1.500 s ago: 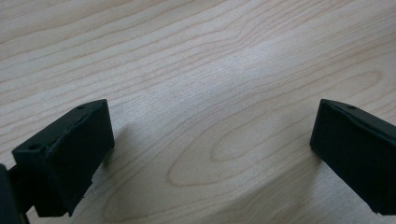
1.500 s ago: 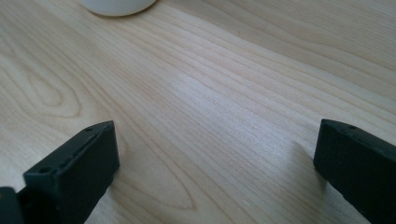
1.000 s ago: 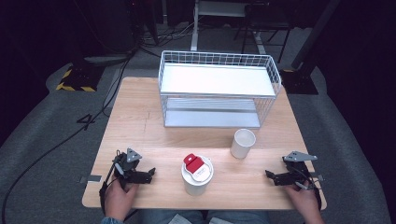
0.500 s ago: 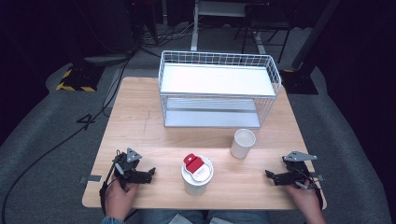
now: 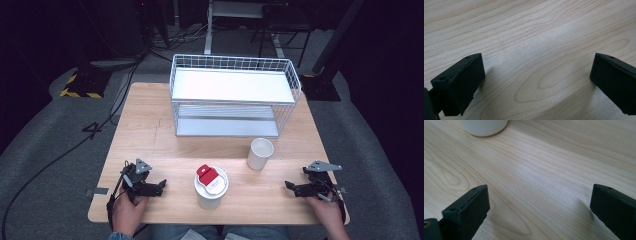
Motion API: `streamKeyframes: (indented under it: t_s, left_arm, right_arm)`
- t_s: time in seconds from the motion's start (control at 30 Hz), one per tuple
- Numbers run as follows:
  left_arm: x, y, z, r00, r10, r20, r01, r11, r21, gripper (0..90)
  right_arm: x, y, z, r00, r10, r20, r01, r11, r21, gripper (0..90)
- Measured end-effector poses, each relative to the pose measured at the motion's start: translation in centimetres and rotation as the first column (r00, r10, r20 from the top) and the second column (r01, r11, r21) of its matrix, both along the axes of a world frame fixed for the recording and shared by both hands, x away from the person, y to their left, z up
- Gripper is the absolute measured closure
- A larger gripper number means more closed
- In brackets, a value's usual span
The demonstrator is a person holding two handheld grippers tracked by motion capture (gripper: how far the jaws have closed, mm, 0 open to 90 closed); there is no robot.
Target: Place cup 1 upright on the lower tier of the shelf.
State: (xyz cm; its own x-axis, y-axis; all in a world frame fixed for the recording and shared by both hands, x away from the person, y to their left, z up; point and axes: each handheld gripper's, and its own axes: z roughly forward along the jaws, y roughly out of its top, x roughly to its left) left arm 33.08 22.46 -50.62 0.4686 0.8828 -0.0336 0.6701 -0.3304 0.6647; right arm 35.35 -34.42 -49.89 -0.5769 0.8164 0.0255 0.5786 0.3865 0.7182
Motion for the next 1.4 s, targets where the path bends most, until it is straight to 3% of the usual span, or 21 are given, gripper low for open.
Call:
streamKeyframes:
  t_s: [0.37, 0.73, 1.0, 1.17, 1.4]
  left_arm:
    - [0.2, -0.1, 0.0, 1.0000, 0.004, 0.002, -0.004, 1.0000, 0.002, 0.3]
    - [0.5, -0.3, 0.0, 0.9999, 0.010, 0.001, -0.010, 0.9999, 0.000, 0.2]
    - [0.7, -0.5, 0.0, 0.9997, 0.023, 0.002, -0.023, 0.9997, 0.002, 0.2]
    - [0.8, -0.5, 0.0, 0.9996, 0.027, 0.004, -0.027, 0.9996, 0.003, 0.3]
    - [0.8, -0.5, 0.0, 0.9996, 0.027, 0.004, -0.027, 0.9996, 0.003, 0.3]
  right_arm:
    - [-0.1, 1.6, 1.9, 0.9950, 0.058, 0.082, -0.062, 0.997, 0.044, 0.3]
    - [0.4, 3.5, 2.8, 0.9803, 0.108, 0.166, -0.124, 0.988, 0.088, 0.3]
    - [1.8, 5.6, 2.1, 0.9794, 0.130, 0.154, -0.145, 0.986, 0.088, 0.3]
    - [2.5, 7.0, 1.8, 0.9767, 0.129, 0.171, -0.145, 0.986, 0.082, 0.3]
    - [3.5, 8.7, 1.1, 0.9798, 0.121, 0.159, -0.134, 0.988, 0.073, 0.8]
